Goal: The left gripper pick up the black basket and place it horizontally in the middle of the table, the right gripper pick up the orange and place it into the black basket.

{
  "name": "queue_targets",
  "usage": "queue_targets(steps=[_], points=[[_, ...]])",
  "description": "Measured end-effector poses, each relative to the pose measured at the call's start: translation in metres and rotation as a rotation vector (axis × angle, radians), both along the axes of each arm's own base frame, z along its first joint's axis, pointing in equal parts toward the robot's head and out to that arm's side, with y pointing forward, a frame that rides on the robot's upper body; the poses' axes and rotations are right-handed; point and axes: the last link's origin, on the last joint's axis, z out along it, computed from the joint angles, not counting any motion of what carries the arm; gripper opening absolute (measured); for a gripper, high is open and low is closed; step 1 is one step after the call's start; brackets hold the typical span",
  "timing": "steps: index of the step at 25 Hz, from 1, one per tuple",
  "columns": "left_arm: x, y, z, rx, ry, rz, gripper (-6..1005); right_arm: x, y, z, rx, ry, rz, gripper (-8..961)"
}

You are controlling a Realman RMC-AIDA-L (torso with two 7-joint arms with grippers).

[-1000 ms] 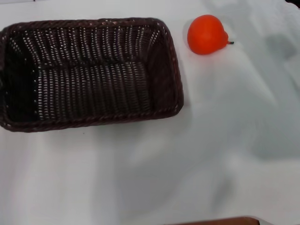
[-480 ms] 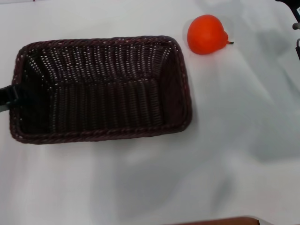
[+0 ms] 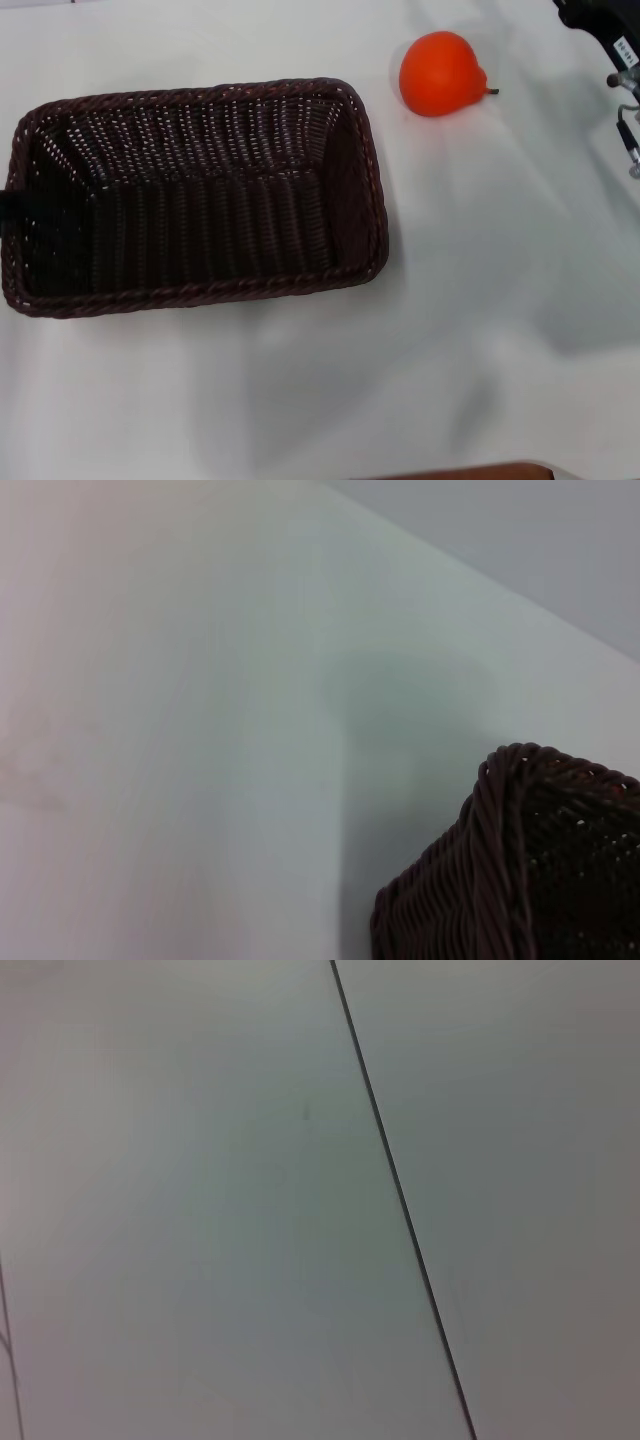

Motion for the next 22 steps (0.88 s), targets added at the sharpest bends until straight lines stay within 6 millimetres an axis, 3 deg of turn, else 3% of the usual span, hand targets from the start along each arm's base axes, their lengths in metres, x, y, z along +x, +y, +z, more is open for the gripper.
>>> queue_targets(steps=[1,4,10,14,22], points=[[-0.002,-0.001,0.003,0.004,0.000,-0.002,246,0.001,-0.001,-0.001,-0.005,-0.001,-0.006,865],[-0.007,-0.002,0.020,0.058,-0.003,-0.033,471,0.014,-0.004,-0.007,-0.031,-0.008,-0.078,865],[-0.011,0.006,0.057,0.241,-0.012,-0.205,718,0.034,0.001,-0.018,-0.111,-0.034,-0.214,863],[-0.004,0.014,0.059,0.315,-0.037,-0.337,900,0.031,0.003,-0.028,-0.157,-0.061,-0.213,856],[0.005,0.019,0.047,0.424,-0.159,-0.535,905,0.023,0.019,-0.049,-0.259,-0.150,-0.247,842]])
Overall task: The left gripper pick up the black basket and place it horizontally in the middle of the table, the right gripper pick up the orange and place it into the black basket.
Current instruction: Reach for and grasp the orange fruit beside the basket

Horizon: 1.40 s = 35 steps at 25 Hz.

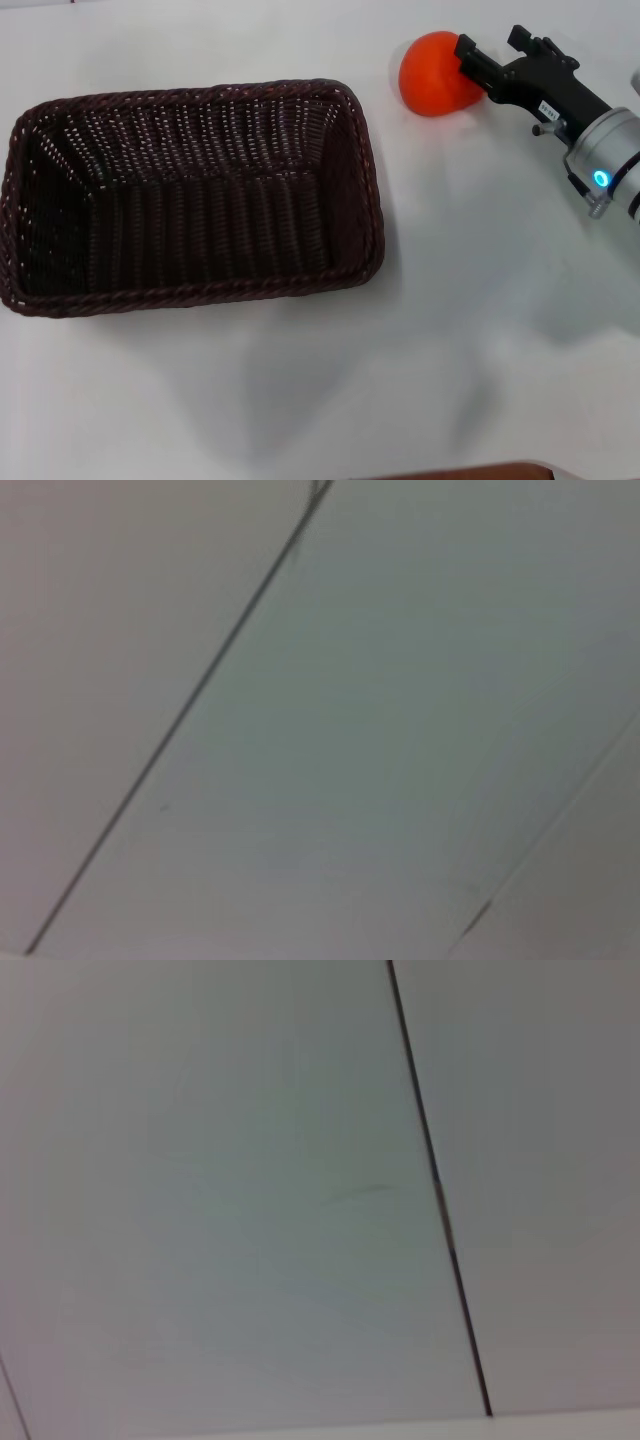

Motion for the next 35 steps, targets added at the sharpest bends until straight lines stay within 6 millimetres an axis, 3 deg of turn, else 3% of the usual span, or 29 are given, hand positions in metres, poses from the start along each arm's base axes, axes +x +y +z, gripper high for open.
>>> queue_targets(steps=[13,15,21,35], points=[[0.001,-0.007,-0.013,0.000,-0.073,-0.078,904,-0.006,0.014,-0.016,-0.093,-0.083,-0.030,819],[0.002,-0.008,-0.015,-0.007,-0.089,-0.089,904,-0.007,0.015,-0.020,-0.118,-0.101,-0.032,771],[0.006,-0.012,-0.018,-0.021,-0.126,-0.117,904,-0.008,0.015,-0.025,-0.143,-0.127,-0.036,746],[0.010,-0.019,-0.026,-0.058,-0.172,-0.159,903,-0.008,0.012,-0.021,-0.129,-0.119,-0.007,512]])
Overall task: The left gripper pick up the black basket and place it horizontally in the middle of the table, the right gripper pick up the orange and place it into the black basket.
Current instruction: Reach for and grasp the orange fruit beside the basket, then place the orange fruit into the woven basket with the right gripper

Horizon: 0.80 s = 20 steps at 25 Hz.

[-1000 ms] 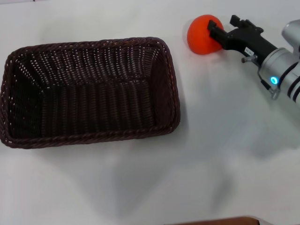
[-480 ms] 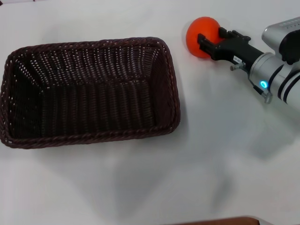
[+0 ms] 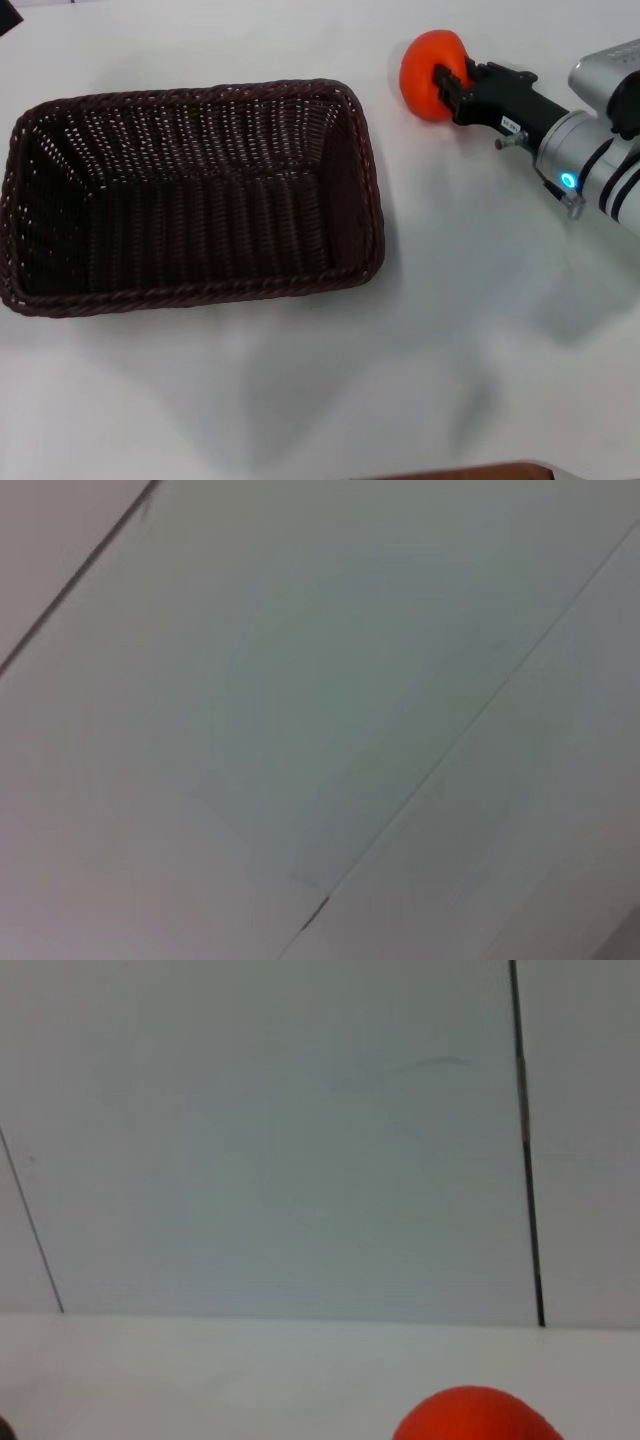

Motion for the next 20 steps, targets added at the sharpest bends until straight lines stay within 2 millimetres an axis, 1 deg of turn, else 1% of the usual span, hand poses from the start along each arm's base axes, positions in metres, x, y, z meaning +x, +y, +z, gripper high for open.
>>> queue_targets(steps=[4,7,10,14,15,17,20], points=[[-0.001,-0.004,-0.001,0.026,-0.010,-0.029,903,-0.006,-0.002,0.005,0.023,0.039,0.048,422],[-0.006,-0.008,-0.001,0.057,-0.036,-0.026,902,-0.014,-0.009,0.014,0.061,0.094,0.126,347],[-0.013,-0.010,-0.002,0.088,-0.044,-0.018,902,-0.030,-0.025,0.031,0.125,0.189,0.287,266],[-0.019,-0.012,-0.007,0.115,-0.041,-0.019,902,-0.059,-0.057,0.049,0.179,0.272,0.580,233],[-0.020,-0.012,-0.008,0.123,-0.040,-0.022,902,-0.065,-0.064,0.050,0.174,0.279,0.651,225],[-0.022,-0.013,-0.011,0.144,-0.041,-0.025,902,-0.076,-0.072,0.048,0.142,0.286,0.748,208],[-0.027,-0.014,-0.014,0.169,-0.042,-0.024,902,-0.085,-0.073,0.037,0.062,0.264,0.800,181]])
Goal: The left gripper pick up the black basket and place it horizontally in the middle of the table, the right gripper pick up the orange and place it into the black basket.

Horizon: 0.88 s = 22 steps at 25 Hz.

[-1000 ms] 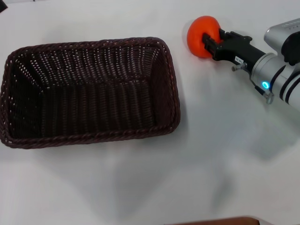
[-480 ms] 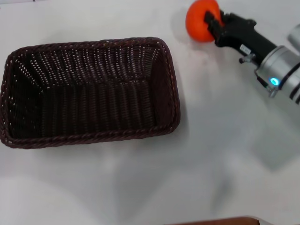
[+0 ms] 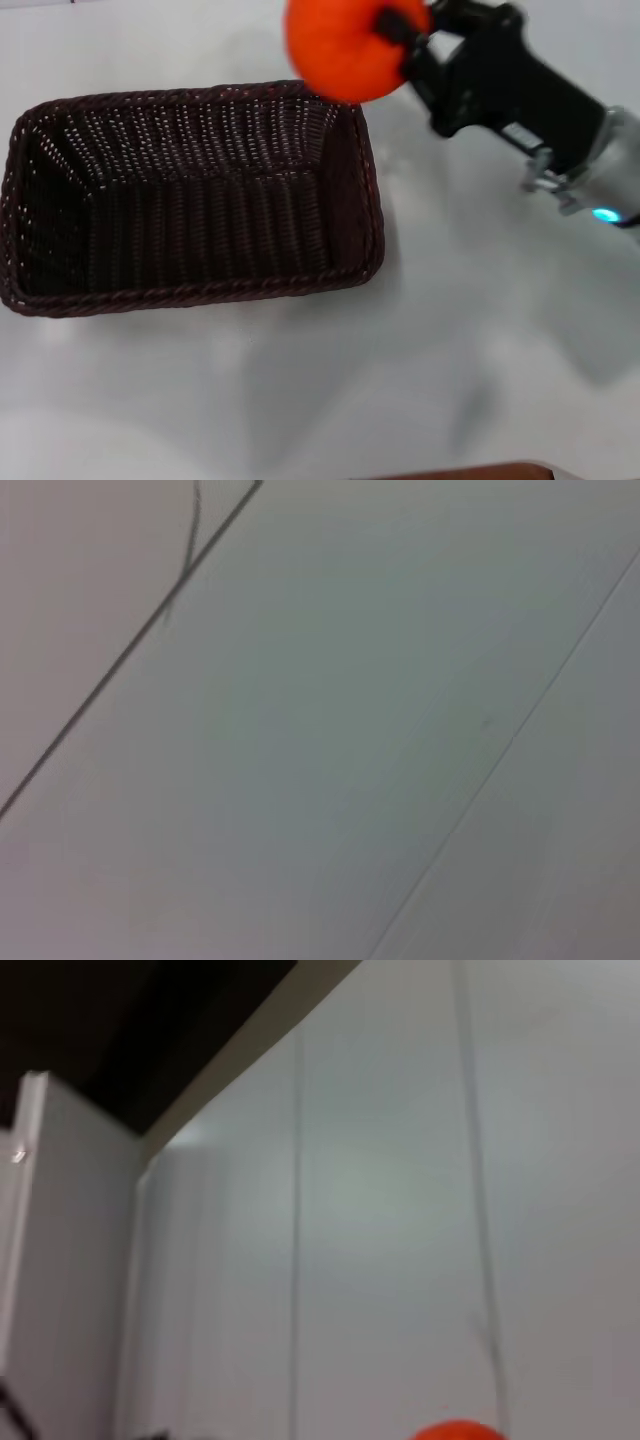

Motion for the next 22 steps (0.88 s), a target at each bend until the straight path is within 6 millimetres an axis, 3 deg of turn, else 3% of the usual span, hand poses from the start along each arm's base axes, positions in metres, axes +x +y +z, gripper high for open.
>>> queue_targets(steps=[6,12,18,22], points=[[-0.010,-0.010,-0.006,0.102,-0.033,-0.006,901,-0.010,0.010,-0.027,-0.072,-0.102,-0.006,246],[-0.023,-0.026,-0.006,0.205,-0.061,0.015,901,-0.014,0.014,-0.031,-0.093,-0.108,-0.012,335],[-0.033,-0.041,0.002,0.326,0.009,0.020,901,-0.001,0.017,-0.016,-0.052,-0.008,-0.123,590],[-0.040,-0.056,0.002,0.476,0.089,0.013,900,0.025,0.017,0.004,0.040,0.094,-0.269,757]])
